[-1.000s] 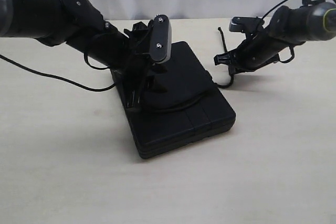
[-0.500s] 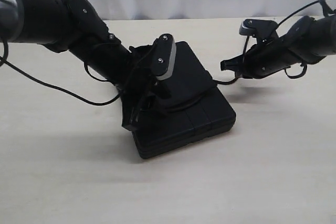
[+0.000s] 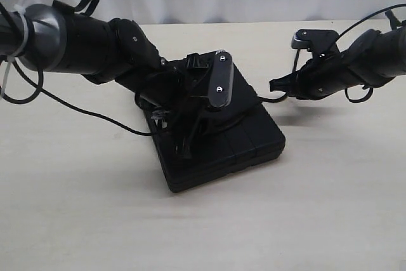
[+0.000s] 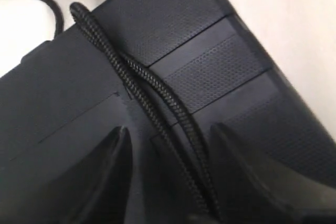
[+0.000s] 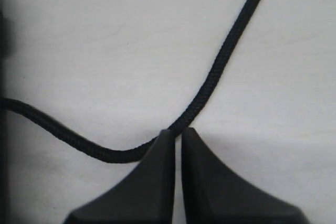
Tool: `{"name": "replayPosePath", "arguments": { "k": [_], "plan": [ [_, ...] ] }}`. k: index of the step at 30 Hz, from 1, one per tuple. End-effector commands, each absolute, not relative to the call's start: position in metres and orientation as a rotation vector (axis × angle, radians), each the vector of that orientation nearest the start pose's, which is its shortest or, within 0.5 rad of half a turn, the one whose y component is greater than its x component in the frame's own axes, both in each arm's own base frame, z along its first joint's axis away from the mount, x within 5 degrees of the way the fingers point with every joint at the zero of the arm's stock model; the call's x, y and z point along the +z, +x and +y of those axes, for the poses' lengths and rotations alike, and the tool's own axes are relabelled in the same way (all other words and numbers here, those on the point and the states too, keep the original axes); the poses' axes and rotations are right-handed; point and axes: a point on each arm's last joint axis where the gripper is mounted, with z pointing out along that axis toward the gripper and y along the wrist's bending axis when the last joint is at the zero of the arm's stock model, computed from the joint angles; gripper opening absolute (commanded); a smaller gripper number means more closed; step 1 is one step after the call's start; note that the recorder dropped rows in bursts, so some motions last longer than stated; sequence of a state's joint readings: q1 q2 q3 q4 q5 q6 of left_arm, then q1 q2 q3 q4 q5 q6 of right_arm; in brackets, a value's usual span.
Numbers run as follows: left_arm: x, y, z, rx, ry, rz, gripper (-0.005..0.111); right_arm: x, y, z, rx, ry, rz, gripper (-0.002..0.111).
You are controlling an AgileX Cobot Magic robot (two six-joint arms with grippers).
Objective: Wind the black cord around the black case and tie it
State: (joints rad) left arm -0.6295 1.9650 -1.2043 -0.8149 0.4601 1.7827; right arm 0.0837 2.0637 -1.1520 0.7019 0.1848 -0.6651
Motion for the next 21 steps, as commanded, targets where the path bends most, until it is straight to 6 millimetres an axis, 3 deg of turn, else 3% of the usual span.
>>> {"name": "replayPosePath", "arguments": {
  "k": [1,21],
  "plan": [
    [0.1599,0.3078,-0.2615,-0.250,1.908,1.608,0.044,0.1122,0.4030,0.0454,0.201,-0.130,2.535,0.004],
    [0.1551,0.3177,-0.2636,-0.237,1.724,1.717,0.043,0.1122,0.4030,0.0454,0.202,-0.124,2.535,0.004]
  ]
}}
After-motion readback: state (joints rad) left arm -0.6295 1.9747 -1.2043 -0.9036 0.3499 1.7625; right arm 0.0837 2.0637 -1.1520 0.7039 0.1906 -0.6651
